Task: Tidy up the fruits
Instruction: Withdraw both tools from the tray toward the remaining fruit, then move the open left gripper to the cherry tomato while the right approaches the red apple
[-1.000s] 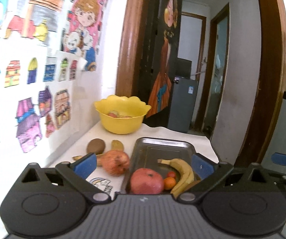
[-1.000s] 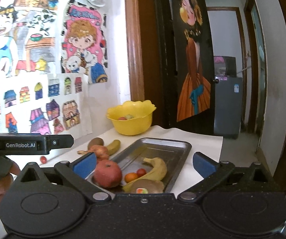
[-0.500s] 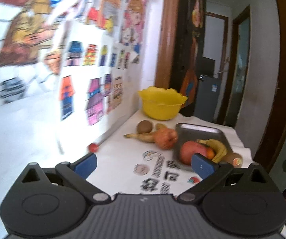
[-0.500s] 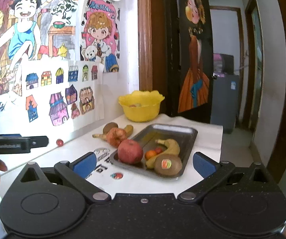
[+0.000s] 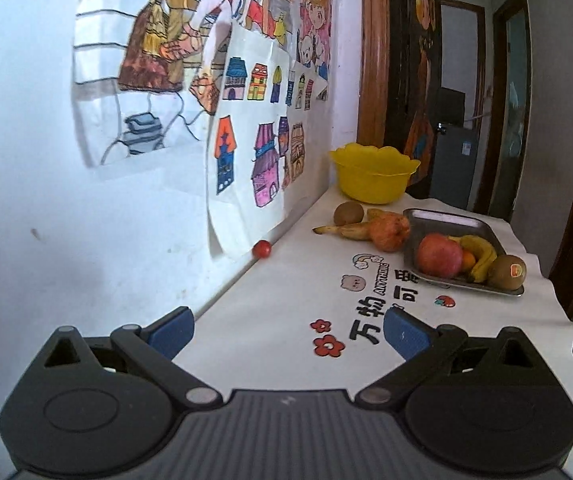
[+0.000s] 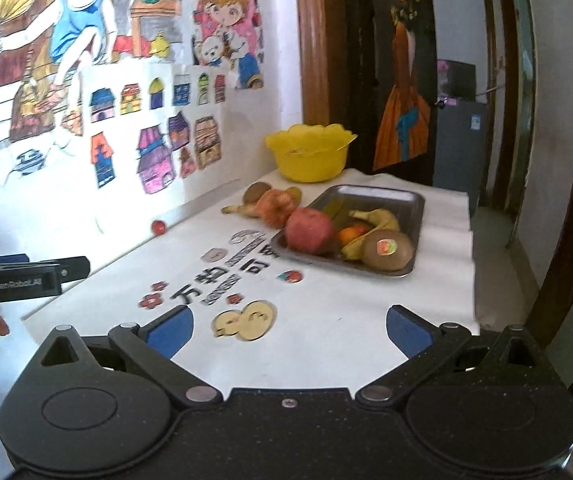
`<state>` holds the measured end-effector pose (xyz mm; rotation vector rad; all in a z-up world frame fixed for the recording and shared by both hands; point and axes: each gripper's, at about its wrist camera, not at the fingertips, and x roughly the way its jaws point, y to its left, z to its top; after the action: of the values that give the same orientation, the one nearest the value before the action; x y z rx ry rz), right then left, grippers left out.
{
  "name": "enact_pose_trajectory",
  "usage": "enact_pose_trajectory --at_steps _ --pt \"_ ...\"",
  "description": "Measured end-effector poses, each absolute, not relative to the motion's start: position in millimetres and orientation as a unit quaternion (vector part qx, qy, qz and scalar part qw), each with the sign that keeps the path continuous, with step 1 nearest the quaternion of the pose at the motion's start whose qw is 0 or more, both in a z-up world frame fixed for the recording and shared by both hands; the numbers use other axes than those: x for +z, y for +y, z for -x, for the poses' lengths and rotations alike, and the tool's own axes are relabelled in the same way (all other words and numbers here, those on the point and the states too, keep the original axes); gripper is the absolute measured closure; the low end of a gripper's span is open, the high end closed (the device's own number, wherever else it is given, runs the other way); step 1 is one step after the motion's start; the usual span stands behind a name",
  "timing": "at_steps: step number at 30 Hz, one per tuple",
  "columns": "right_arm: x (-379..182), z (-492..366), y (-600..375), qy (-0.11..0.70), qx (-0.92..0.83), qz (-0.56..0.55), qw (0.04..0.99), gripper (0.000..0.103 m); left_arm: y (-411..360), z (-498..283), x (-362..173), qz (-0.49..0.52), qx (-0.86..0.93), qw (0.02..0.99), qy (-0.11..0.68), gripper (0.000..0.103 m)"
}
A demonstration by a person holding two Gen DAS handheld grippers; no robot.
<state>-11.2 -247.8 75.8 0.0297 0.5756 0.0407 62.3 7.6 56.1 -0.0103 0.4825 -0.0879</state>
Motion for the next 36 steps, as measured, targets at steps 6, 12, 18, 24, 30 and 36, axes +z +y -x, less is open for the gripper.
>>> enact_pose_trajectory --at_steps 6,12,18,24,30,36 --pt "96 15 -225 0.271 0.055 0.002 0.961 0.001 19 -55 77 -0.003 -0.033 0.975 0.222 0.0" --pt "134 -4 -214 0.259 0.13 0.001 0.957 0.001 26 -63 99 0.003 -0.021 0.976 0.216 0.001" --pt "215 -50 -207 0.196 0.202 0.051 0.958 0.001 26 -77 106 -0.012 -0.01 0.976 0.216 0.0" --pt "261 -121 -203 0.168 0.24 0.096 0.951 0.001 17 -95 106 -0.018 -0.018 0.979 0.205 0.0" --pt "225 -187 -220 0.203 0.258 0.044 0.944 0.001 -2 -132 95 -0.035 -0.036 0.977 0.205 0.0" --pt "152 -240 -240 0.242 0.266 0.047 0.932 0.001 -18 -180 67 -0.034 -0.038 0.97 0.236 0.0"
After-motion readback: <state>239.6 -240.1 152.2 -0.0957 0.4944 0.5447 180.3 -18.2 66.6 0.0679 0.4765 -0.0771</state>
